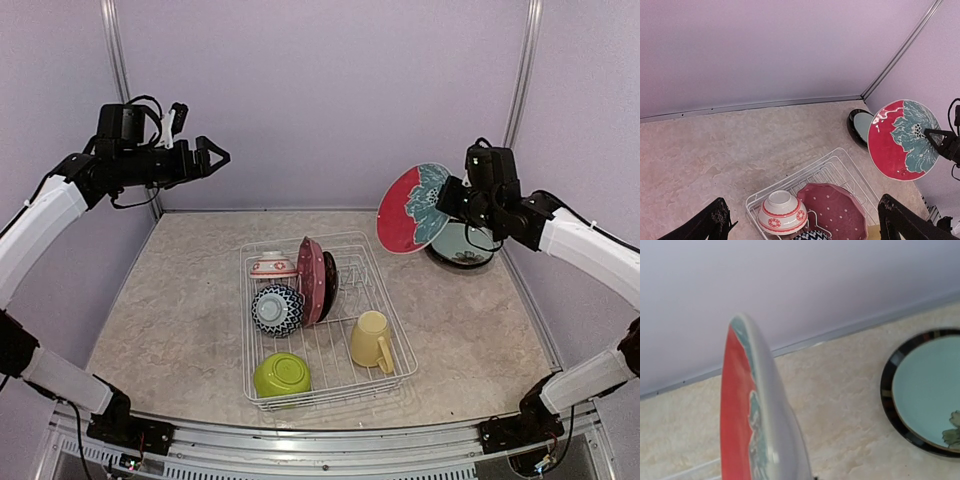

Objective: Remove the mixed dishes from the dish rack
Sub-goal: Place the plate with another plate.

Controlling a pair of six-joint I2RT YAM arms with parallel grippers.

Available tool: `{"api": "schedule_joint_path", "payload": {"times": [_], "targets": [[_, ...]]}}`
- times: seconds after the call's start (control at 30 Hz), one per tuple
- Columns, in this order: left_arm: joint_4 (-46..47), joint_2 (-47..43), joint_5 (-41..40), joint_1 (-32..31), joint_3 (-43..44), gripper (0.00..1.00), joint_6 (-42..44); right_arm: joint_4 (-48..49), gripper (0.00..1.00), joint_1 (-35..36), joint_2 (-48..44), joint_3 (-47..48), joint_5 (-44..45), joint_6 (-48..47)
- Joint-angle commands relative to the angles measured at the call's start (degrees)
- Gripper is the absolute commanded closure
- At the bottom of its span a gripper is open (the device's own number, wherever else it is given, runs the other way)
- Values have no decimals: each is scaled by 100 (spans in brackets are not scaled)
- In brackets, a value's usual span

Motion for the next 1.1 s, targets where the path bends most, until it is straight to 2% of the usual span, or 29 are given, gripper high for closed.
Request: {"api": "schedule_joint_path", "payload": {"times": [0.0,0.2,0.5,0.67,1.07], "targets": [[-77,71,29,-58,36,1,-17,1651,100,-906,-170,-384,-1376,728],[-81,119,42,-84,35,1,-11,2744,100,-2246,176,-1092,-2588,1410],[-124,280,97,-97,69,1,-28,3767,100,-3578,1196,-1415,-2720,1736],[-142,375,146,-95,80,1,-38,3844,100,-3822,1814,-1131,-2712,1724],[-151,411,213,-98,100,1,-61,4678,100,-4046,2753,-1217,-3246,2031]]}}
